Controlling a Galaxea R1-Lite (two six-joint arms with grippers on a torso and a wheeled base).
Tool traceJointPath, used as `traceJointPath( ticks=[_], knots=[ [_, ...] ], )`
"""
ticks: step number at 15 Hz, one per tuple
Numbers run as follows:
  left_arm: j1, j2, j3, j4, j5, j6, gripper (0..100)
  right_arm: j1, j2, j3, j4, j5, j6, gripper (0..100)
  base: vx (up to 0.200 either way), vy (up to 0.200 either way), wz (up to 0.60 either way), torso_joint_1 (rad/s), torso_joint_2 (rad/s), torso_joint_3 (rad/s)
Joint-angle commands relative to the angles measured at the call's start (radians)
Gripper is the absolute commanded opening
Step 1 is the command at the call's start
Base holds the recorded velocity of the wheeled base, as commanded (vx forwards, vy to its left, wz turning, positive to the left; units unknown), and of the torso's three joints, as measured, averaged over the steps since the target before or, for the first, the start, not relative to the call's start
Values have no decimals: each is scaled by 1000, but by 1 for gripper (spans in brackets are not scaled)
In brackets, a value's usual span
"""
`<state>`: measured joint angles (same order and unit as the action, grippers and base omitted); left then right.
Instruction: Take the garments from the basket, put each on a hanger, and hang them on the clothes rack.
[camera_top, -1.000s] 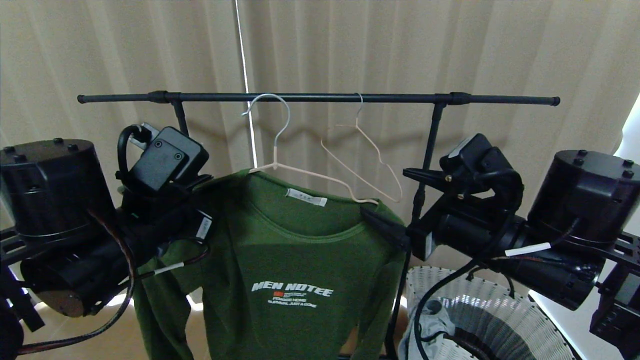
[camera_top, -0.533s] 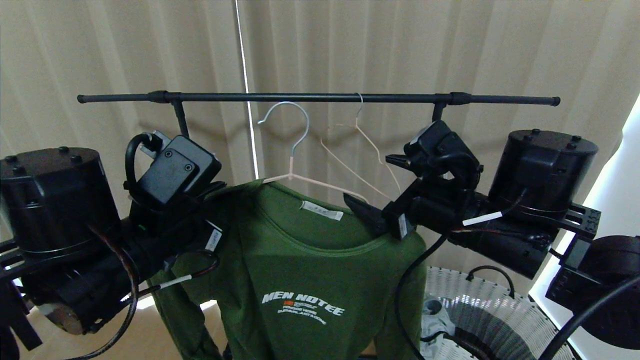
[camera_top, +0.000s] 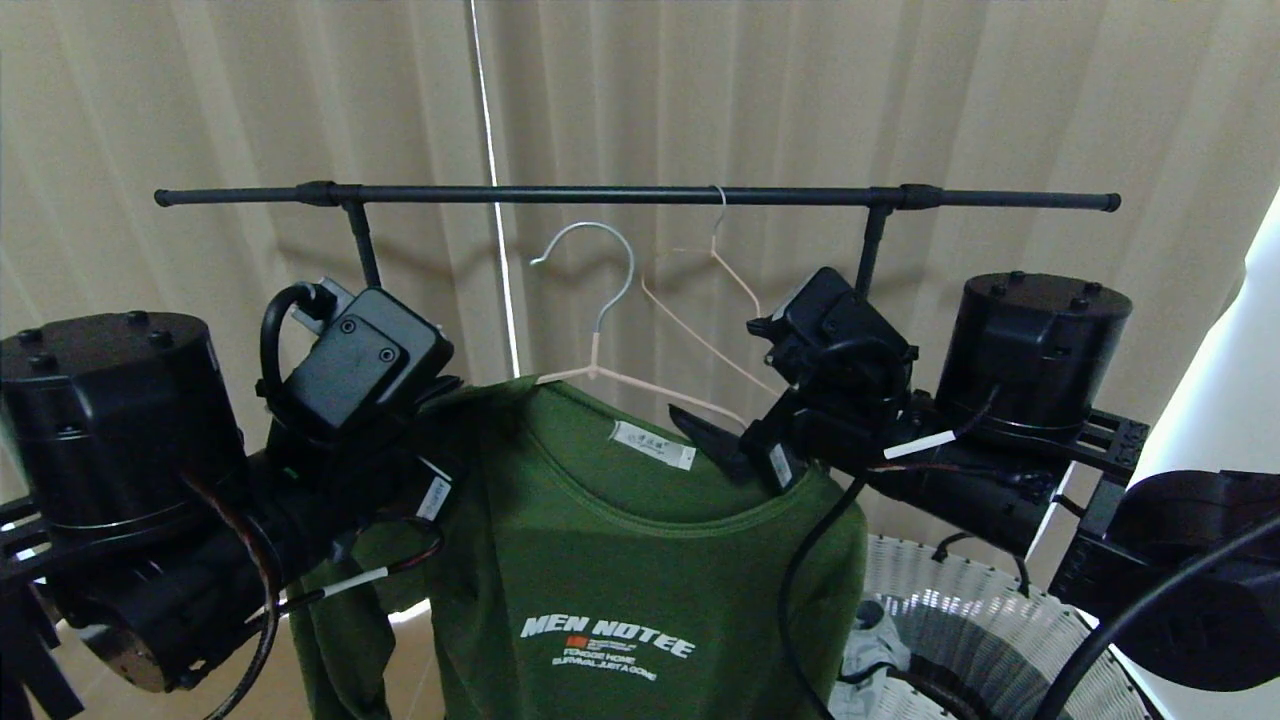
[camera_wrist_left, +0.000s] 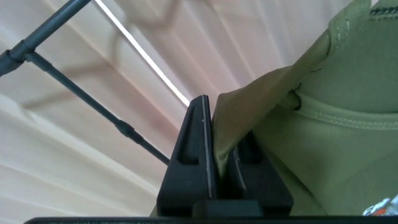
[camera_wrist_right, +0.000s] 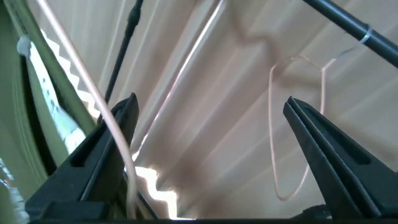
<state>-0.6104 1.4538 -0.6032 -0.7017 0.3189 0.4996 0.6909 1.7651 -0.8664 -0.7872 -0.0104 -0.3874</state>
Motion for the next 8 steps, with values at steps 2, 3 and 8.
traceJointPath(
  ticks=[2,3,8],
  knots=[
    [-11,3,2,-1,0,-1,0,18,5,-2,16,0,-1,0,0,0,0,0,0,0],
    [-11,2,2,-1,0,-1,0,18,4,-2,17,0,-1,0,0,0,0,0,0,0],
    [-14,-1,25,-19,-1,1,0,18,-3,1,17,0,-1,0,0,0,0,0,0,0]
  ],
)
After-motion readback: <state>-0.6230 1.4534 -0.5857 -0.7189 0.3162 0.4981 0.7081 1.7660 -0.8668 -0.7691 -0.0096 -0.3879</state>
